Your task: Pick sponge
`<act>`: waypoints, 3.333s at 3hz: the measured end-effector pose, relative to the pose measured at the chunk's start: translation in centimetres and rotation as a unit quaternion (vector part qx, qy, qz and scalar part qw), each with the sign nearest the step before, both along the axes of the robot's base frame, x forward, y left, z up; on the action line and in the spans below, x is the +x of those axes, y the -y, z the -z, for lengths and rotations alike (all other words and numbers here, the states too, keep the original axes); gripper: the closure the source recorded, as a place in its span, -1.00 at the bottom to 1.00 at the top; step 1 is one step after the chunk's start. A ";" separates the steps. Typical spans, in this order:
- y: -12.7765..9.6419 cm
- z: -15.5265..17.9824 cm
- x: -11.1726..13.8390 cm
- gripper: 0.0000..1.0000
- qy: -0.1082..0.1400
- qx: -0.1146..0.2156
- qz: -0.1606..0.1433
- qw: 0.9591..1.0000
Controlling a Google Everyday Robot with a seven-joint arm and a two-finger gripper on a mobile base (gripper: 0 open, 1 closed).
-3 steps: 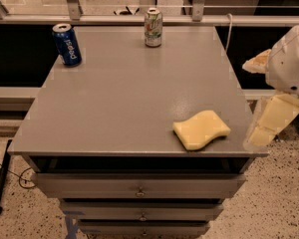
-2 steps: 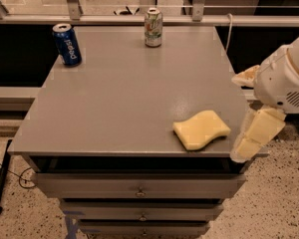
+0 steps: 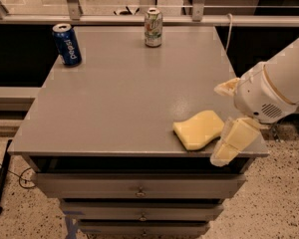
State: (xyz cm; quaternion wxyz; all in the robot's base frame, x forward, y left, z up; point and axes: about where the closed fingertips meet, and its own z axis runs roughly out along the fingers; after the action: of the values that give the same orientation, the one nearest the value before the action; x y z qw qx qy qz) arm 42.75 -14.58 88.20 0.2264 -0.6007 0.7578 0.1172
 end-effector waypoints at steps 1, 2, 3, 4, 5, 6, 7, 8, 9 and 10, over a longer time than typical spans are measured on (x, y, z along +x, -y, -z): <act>-0.4 1.4 0.8 -1.00 -0.003 0.008 0.001 1.000; -0.5 2.8 1.3 -0.66 -0.014 0.008 0.004 1.000; -0.6 3.6 1.7 -0.20 -0.023 0.011 0.007 1.000; -0.9 4.3 1.6 0.26 -0.031 0.015 0.009 0.999; -0.8 4.3 1.5 0.74 -0.032 0.015 0.010 0.999; -0.7 3.2 2.0 1.00 -0.022 0.016 0.009 1.000; -0.6 0.8 3.3 1.00 -0.002 0.016 0.006 1.000; -0.3 -1.8 4.7 1.00 0.020 0.016 0.006 1.000; 0.1 -3.6 5.6 1.00 0.034 0.019 0.007 0.999; 0.9 -5.0 6.3 1.00 0.033 0.052 0.018 0.998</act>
Offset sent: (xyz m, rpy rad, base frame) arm 0.0210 0.0044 -0.0450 0.0191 0.0608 -0.0206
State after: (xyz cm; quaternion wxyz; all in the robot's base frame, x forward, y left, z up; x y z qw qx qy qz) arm 49.08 -15.43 93.16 0.2844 -0.5779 0.7534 0.1324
